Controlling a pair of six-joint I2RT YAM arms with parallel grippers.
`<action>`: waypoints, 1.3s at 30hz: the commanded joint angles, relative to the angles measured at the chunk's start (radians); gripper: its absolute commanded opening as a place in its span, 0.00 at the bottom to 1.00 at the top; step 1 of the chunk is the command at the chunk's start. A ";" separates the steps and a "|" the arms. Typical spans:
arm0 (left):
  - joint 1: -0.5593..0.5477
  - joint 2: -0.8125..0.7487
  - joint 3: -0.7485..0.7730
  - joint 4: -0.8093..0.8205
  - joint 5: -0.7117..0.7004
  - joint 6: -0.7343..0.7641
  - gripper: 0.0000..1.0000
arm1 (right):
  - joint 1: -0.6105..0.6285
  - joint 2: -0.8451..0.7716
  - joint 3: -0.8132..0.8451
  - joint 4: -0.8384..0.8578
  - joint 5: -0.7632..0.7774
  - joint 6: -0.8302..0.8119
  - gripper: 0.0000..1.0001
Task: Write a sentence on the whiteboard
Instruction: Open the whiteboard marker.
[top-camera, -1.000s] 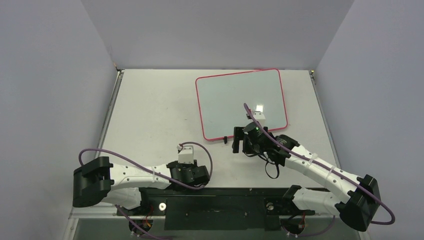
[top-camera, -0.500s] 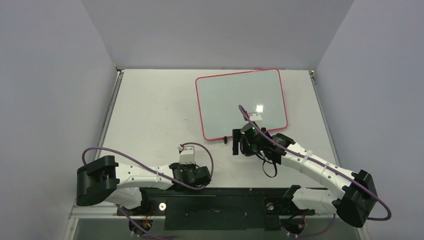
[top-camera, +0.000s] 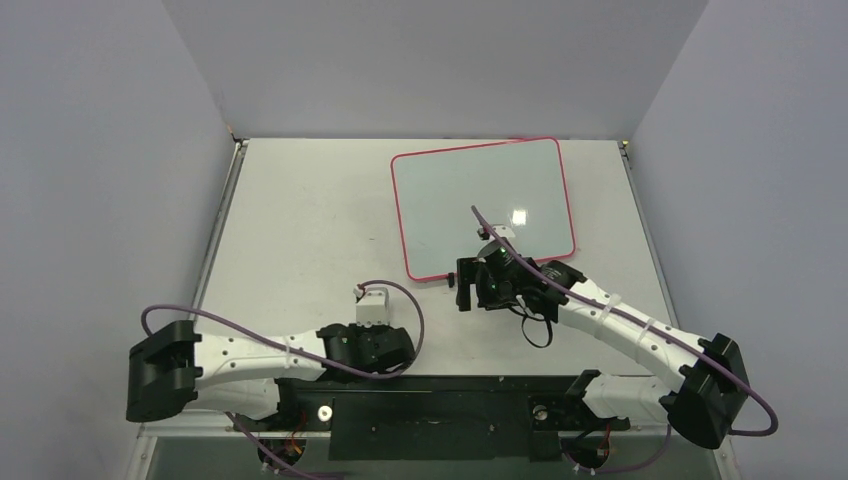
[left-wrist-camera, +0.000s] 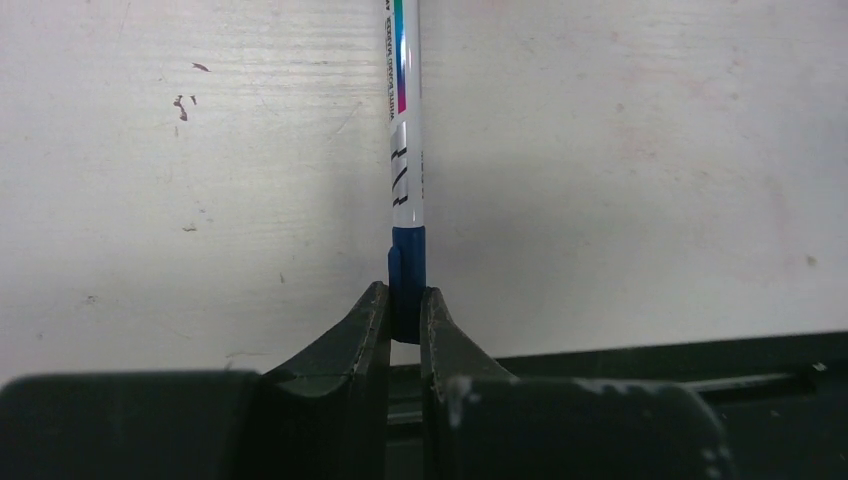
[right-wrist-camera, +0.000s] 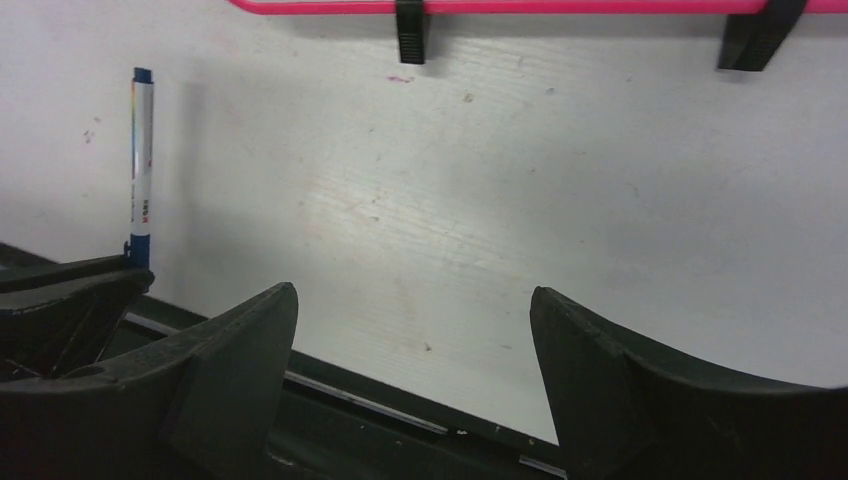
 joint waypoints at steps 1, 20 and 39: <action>-0.003 -0.159 0.051 -0.048 0.061 0.116 0.00 | -0.002 0.012 0.071 0.038 -0.168 -0.011 0.82; -0.004 -0.422 0.200 -0.004 0.347 0.595 0.00 | 0.017 0.031 0.152 0.256 -0.608 0.094 0.82; -0.004 -0.417 0.284 0.141 0.287 0.735 0.00 | 0.022 0.006 0.098 0.334 -0.681 0.181 0.75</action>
